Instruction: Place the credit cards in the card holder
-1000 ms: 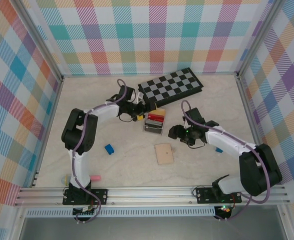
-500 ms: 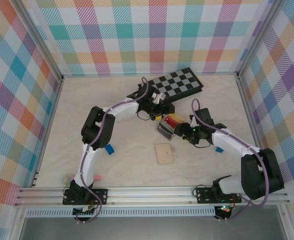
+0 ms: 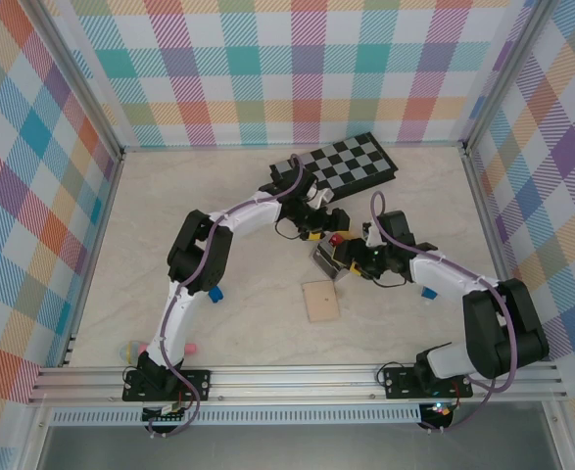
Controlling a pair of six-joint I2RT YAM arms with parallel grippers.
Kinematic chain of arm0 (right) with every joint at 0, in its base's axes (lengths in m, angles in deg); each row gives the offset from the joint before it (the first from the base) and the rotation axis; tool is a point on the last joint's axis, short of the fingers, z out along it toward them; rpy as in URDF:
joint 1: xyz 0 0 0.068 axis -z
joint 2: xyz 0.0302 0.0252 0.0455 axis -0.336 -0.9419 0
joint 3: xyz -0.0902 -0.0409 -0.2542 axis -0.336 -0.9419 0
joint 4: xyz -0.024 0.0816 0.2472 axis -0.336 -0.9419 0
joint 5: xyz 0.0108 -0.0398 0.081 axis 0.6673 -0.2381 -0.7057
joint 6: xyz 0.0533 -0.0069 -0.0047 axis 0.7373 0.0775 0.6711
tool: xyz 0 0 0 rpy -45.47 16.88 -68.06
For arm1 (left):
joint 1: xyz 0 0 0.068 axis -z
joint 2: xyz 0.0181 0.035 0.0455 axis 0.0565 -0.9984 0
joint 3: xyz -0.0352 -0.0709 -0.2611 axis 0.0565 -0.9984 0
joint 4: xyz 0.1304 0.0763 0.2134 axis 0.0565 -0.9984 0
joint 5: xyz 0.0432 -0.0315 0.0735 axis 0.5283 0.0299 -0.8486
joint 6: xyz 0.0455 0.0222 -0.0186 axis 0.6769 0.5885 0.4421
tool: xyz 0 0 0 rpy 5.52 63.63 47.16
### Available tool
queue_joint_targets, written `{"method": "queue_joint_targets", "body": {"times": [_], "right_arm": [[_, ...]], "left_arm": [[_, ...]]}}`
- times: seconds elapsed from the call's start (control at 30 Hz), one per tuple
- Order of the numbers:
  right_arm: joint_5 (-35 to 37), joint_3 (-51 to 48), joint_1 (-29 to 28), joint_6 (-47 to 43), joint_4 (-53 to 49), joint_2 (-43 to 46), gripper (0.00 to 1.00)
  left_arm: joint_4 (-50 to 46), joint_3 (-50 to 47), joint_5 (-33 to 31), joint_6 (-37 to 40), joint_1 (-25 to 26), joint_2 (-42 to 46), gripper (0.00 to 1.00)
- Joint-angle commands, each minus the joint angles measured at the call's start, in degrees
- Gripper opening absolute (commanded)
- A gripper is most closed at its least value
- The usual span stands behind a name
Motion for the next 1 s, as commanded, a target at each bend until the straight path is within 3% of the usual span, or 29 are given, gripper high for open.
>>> {"method": "queue_joint_targets", "body": {"times": [0.0, 0.17, 0.33, 0.4, 0.6, 0.73, 0.97], "right_arm": [[4.02, -0.96, -0.11, -1.7, -4.36, 5.89, 0.6], [15.06, -0.91, 0.06, -2.47, -12.11, 9.96, 0.68], [23.33, 3.01, 0.4, -4.85, -17.57, 10.74, 0.7], [26.53, 5.88, 1.06, -7.34, -19.45, 10.56, 0.75], [17.82, 13.15, 6.62, -11.94, -18.65, 1.56, 0.88], [14.47, 15.6, 6.92, -11.35, -16.57, -4.8, 0.94], [4.02, 16.76, 6.97, -11.42, -12.15, -11.81, 0.95]], "left_arm": [[-3.08, -0.73, -10.31, 1.61, 0.31, 8.15, 0.97], [0.06, -8.25, -19.59, 1.15, 0.22, 16.19, 1.0], [8.26, -22.27, -26.04, 0.02, 0.18, 27.44, 1.0], [13.2, -29.14, -28.15, -1.1, 0.22, 32.43, 1.0], [25.08, -46.64, -28.98, -7.06, 0.22, 43.51, 1.0], [30.7, -54.42, -27.98, -9.55, 0.2, 47.78, 1.0], [33.55, -60.46, -24.9, -11.19, 0.21, 50.68, 1.0]]}}
